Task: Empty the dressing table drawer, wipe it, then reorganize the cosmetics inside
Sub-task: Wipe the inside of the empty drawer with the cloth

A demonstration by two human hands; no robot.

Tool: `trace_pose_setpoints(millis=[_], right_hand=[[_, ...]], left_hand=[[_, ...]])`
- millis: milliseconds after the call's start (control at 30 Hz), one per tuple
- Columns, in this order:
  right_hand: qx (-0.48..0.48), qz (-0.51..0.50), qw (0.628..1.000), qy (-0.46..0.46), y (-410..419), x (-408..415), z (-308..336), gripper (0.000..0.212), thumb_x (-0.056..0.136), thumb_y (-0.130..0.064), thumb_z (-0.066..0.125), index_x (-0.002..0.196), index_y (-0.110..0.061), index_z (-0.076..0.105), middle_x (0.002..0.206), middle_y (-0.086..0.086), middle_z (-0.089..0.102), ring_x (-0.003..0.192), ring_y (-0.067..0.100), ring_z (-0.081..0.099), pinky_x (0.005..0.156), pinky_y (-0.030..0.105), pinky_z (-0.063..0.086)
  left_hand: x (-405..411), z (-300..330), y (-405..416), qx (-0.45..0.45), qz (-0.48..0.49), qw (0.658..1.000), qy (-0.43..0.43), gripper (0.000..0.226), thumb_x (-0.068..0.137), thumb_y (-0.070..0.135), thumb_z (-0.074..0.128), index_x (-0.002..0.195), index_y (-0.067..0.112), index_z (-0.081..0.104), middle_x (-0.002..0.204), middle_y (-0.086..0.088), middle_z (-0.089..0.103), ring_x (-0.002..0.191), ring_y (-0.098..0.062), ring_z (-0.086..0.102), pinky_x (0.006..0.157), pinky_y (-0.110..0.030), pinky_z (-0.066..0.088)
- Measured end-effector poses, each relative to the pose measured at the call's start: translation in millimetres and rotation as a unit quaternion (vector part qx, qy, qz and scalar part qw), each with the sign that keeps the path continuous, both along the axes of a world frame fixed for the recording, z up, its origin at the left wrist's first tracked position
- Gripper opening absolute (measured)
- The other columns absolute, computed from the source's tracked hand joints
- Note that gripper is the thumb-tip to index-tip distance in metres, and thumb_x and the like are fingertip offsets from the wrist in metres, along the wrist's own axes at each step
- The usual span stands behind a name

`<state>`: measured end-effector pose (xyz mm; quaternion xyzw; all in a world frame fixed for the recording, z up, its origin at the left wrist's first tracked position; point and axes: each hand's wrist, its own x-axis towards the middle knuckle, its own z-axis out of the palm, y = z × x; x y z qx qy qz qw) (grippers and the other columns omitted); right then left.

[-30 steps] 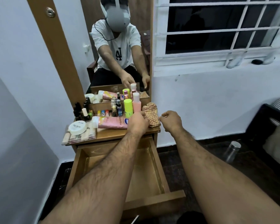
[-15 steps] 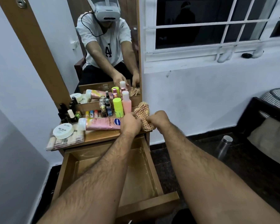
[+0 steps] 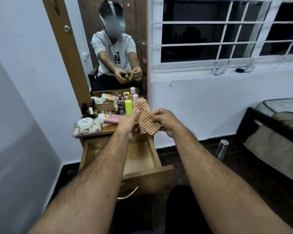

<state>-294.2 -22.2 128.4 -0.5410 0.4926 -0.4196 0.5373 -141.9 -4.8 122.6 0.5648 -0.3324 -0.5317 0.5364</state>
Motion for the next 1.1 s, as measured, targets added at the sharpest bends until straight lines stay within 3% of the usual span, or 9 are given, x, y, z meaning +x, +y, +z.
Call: trace_pose_setpoints(millis=[167,300,400,533,667,800,900,1033,1100], right_hand=[[-0.054,0.050,0.997,0.005,56,12,15,0.022,0.087,0.007,0.060,0.080,-0.014,0.061,0.073,-0.001,0.066,0.059,0.004,0.064,0.051,0.021,0.050],[-0.109,0.016,0.993,0.050,80,27,19,0.004,0.089,-0.006,0.067,0.090,-0.010,0.068,0.084,0.002,0.068,0.069,0.008,0.066,0.054,0.020,0.051],[-0.182,-0.018,0.973,0.137,84,40,29,0.021,0.081,-0.011,0.077,0.101,-0.012,0.070,0.096,0.003,0.069,0.090,0.019,0.065,0.080,0.031,0.055],[-0.187,0.081,0.957,0.208,92,57,42,0.062,0.067,-0.034,0.088,0.122,-0.022,0.062,0.112,0.002,0.067,0.101,0.019,0.066,0.087,0.041,0.058],[-0.189,0.084,0.964,0.165,93,68,46,0.075,0.056,-0.049,0.089,0.121,-0.022,0.063,0.118,0.004,0.066,0.103,0.018,0.067,0.091,0.040,0.057],[-0.233,0.056,0.965,0.105,92,76,45,0.030,0.078,-0.016,0.080,0.105,-0.016,0.068,0.101,0.005,0.074,0.095,0.021,0.070,0.088,0.041,0.057],[-0.216,0.064,0.973,0.043,89,79,38,0.023,0.082,-0.012,0.078,0.100,-0.020,0.068,0.099,0.005,0.074,0.092,0.018,0.070,0.085,0.038,0.059],[-0.188,0.071,0.980,0.012,89,83,29,0.043,0.078,-0.024,0.082,0.117,-0.012,0.070,0.108,0.008,0.073,0.099,0.022,0.071,0.088,0.044,0.059],[-0.184,0.066,0.981,-0.014,88,83,27,0.032,0.083,-0.026,0.077,0.112,-0.013,0.073,0.106,0.007,0.074,0.100,0.024,0.070,0.086,0.042,0.058]], left_hand=[[28,8,60,-0.039,-0.001,0.999,0.033,0.002,0.094,0.024,0.063,0.093,0.023,0.064,0.094,-0.001,0.071,0.082,-0.015,0.063,0.055,-0.026,0.045],[45,20,93,-0.067,0.028,0.997,0.039,0.005,0.094,0.016,0.063,0.094,0.019,0.060,0.080,0.000,0.070,0.067,-0.011,0.064,0.052,-0.024,0.051],[50,35,106,-0.086,0.062,0.994,0.015,0.010,0.092,0.011,0.065,0.094,0.016,0.056,0.081,-0.005,0.069,0.060,-0.010,0.062,0.047,-0.023,0.050],[54,53,111,-0.110,0.063,0.992,0.019,0.011,0.091,0.011,0.067,0.099,0.013,0.062,0.088,-0.009,0.072,0.066,-0.016,0.068,0.049,-0.025,0.053],[61,63,110,-0.147,0.046,0.987,0.033,0.024,0.089,0.015,0.071,0.111,0.007,0.063,0.098,-0.012,0.073,0.077,-0.022,0.072,0.055,-0.030,0.057],[65,62,114,-0.165,0.012,0.986,0.015,0.029,0.094,0.035,0.065,0.109,0.010,0.067,0.101,-0.007,0.073,0.081,-0.015,0.070,0.063,-0.029,0.060],[70,57,115,-0.180,0.018,0.983,-0.017,0.021,0.094,0.024,0.066,0.111,0.010,0.068,0.108,-0.010,0.073,0.085,-0.014,0.070,0.059,-0.025,0.057],[74,53,119,-0.179,0.019,0.983,-0.035,0.019,0.091,0.016,0.070,0.109,0.012,0.067,0.107,-0.009,0.072,0.088,-0.015,0.071,0.063,-0.028,0.059],[74,52,119,-0.176,0.024,0.983,-0.039,0.013,0.093,0.014,0.067,0.105,0.014,0.068,0.106,-0.008,0.072,0.089,-0.017,0.071,0.067,-0.031,0.061]])
